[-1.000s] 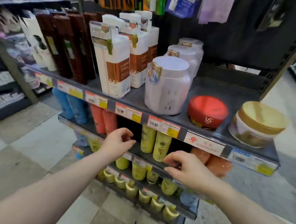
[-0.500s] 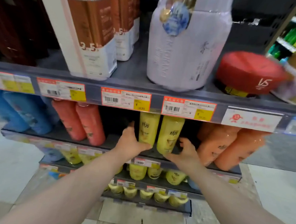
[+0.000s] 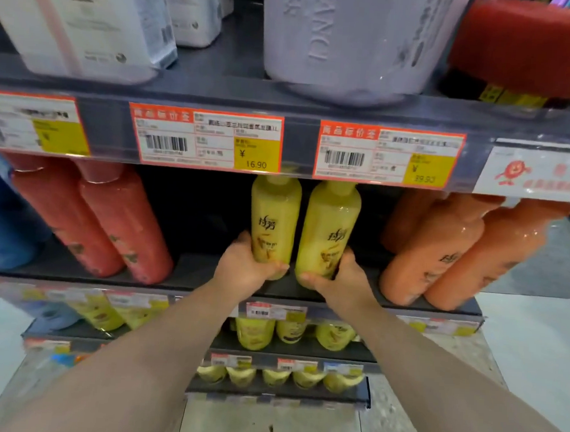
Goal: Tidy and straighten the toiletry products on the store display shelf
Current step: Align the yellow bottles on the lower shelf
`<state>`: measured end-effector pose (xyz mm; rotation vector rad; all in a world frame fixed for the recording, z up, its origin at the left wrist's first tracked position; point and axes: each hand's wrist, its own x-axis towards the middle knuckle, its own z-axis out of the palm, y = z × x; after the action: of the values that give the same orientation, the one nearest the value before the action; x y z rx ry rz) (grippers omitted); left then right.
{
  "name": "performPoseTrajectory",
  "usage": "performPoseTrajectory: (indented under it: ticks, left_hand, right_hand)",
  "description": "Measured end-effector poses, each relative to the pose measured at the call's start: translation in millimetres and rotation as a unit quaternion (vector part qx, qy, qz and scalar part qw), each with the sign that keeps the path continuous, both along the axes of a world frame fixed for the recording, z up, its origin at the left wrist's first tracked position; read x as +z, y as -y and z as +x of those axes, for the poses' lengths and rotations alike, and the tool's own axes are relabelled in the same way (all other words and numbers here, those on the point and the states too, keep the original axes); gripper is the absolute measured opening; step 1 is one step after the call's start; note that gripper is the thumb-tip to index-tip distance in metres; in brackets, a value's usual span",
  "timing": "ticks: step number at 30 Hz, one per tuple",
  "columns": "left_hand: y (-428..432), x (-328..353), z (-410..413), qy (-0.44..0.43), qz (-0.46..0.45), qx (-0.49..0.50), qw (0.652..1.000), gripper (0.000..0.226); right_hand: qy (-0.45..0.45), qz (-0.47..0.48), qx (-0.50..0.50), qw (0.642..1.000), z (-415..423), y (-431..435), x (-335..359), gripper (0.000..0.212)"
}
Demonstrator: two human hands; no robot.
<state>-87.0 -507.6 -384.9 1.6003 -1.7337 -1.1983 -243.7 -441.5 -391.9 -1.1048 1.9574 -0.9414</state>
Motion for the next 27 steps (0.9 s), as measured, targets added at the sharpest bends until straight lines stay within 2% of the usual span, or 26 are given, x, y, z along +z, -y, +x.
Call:
performPoseTrajectory:
  ticks: [13,20,24,27]
  left_hand:
    - [-13,0,5,-0.001,0.026,-0.009,1.0,0.053]
    - [-15,5,4,-0.012,0.047,0.003,0.999,0.072]
    - [-26,5,12,0.002,0.025,0.012,1.0,0.085]
    - [-39,9,22,0.043,-0.008,0.004,0.999,0.072]
  right_hand:
    - [-0.028,0.042,0.015,0.999,-2,-5,7,0.065]
    - [-0.02,0.047,-0.009,0.999,4,-8,15,0.07]
    - [-0.046,0.028,-0.016,0.998,9,-23,23,0.067]
    - [-0.094,0.043,-0.006,0.995,13,-41,33,0.075]
